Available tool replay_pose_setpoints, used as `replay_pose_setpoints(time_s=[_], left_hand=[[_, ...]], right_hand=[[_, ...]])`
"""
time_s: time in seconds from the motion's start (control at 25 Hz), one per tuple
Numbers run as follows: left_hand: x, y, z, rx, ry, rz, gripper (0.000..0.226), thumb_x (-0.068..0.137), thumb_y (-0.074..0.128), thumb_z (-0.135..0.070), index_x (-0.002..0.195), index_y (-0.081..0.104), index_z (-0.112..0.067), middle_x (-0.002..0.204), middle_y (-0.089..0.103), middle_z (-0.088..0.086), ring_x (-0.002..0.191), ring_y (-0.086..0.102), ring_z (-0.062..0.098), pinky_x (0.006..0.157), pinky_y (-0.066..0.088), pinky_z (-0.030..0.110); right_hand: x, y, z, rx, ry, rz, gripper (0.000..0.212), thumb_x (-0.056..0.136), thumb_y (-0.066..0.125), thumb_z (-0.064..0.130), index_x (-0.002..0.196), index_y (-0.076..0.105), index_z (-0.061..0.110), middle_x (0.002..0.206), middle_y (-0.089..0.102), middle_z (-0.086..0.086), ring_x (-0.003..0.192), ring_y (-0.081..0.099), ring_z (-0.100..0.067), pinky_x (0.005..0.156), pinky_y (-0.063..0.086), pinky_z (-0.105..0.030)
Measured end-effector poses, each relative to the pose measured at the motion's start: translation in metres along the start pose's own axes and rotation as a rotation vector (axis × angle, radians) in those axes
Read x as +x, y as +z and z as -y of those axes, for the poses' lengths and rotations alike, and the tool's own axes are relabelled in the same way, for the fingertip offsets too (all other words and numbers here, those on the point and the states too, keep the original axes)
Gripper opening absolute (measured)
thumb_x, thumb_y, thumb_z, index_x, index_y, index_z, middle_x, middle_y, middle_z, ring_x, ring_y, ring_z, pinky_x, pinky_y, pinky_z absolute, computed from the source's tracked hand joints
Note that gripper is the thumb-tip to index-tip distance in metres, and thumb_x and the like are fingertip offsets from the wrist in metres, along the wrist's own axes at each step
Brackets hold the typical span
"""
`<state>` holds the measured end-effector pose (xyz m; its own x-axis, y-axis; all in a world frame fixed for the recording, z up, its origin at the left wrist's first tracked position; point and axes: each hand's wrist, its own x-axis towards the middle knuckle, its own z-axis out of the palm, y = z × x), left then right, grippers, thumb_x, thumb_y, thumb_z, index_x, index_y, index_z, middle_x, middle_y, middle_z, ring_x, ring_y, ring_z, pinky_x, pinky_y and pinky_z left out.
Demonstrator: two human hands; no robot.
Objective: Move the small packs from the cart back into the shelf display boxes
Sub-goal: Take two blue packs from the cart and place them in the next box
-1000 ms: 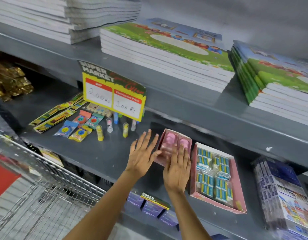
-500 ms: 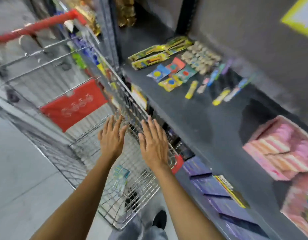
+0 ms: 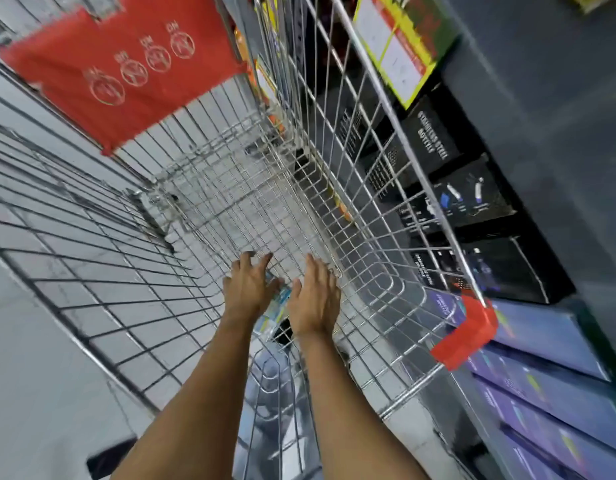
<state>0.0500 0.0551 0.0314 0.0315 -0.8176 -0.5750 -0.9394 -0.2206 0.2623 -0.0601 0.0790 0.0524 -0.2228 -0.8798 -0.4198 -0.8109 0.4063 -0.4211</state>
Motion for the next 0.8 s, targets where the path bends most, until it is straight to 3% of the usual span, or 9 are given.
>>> replay_pose_setpoints(time_s=[0.12,0.28,0.4,0.48,0.56,0.64,0.8], left_hand=[[0.006,0.018,-0.004,-0.114,-0.105,0.049,0.067,0.078,0.066,-0.049,0.133,0.043,-0.021,0.140,0.034,0.019,0.124,0.038,0.039,0.096,0.043,0.053],[0.004,0.033,-0.011,-0.037,-0.101,-0.080,0.070,0.077,0.065,-0.051,0.131,0.042,-0.013,0.136,0.039,0.022,0.116,0.045,0.037,0.094,0.043,0.045],[0.011,0.040,-0.014,0.107,-0.044,-0.082,0.072,0.083,0.051,-0.058,0.137,0.030,-0.015,0.140,0.037,0.018,0.119,0.042,0.035,0.095,0.041,0.042],[0.021,0.038,-0.010,0.109,-0.007,-0.048,0.075,0.083,0.049,-0.060,0.138,0.028,-0.015,0.144,0.032,0.017,0.124,0.038,0.035,0.098,0.040,0.044],[0.026,0.031,-0.001,0.024,0.054,-0.051,0.077,0.081,0.056,-0.056,0.139,0.029,-0.013,0.145,0.032,0.019,0.124,0.040,0.037,0.100,0.040,0.047],[0.026,0.024,0.010,-0.120,0.103,-0.053,0.084,0.075,0.068,-0.052,0.138,0.031,-0.011,0.144,0.031,0.022,0.121,0.043,0.040,0.098,0.042,0.050],[0.021,0.018,0.006,-0.153,0.139,0.001,0.098,0.064,0.078,-0.046,0.141,0.027,-0.014,0.148,0.023,0.021,0.123,0.040,0.043,0.100,0.041,0.052]], right_hand=[[0.003,0.011,-0.010,0.046,0.138,-0.086,0.049,0.089,0.057,0.015,0.135,0.039,0.018,0.134,0.052,-0.007,0.117,0.051,-0.024,0.093,0.045,-0.039],[0.004,0.013,-0.016,0.066,0.277,-0.117,0.047,0.089,0.057,0.012,0.133,0.040,0.014,0.126,0.057,-0.011,0.109,0.055,-0.024,0.086,0.046,-0.035],[-0.010,0.022,-0.001,0.184,0.627,-0.085,0.048,0.087,0.057,0.014,0.130,0.038,0.008,0.125,0.053,-0.019,0.108,0.055,-0.033,0.080,0.049,-0.043],[-0.024,0.037,0.017,0.328,0.776,0.006,0.046,0.086,0.059,0.019,0.125,0.038,0.005,0.121,0.052,-0.021,0.105,0.056,-0.037,0.074,0.047,-0.041],[-0.036,0.051,0.027,0.364,0.775,0.088,0.048,0.088,0.059,0.023,0.126,0.038,0.004,0.121,0.051,-0.022,0.106,0.056,-0.037,0.079,0.049,-0.042],[-0.037,0.059,0.026,0.317,0.737,0.075,0.039,0.091,0.055,0.019,0.125,0.042,0.004,0.122,0.052,-0.021,0.106,0.057,-0.036,0.083,0.051,-0.044],[-0.037,0.062,0.018,0.406,0.736,0.048,0.023,0.091,0.054,0.011,0.113,0.048,0.010,0.115,0.065,-0.015,0.105,0.059,-0.031,0.080,0.050,-0.040]])
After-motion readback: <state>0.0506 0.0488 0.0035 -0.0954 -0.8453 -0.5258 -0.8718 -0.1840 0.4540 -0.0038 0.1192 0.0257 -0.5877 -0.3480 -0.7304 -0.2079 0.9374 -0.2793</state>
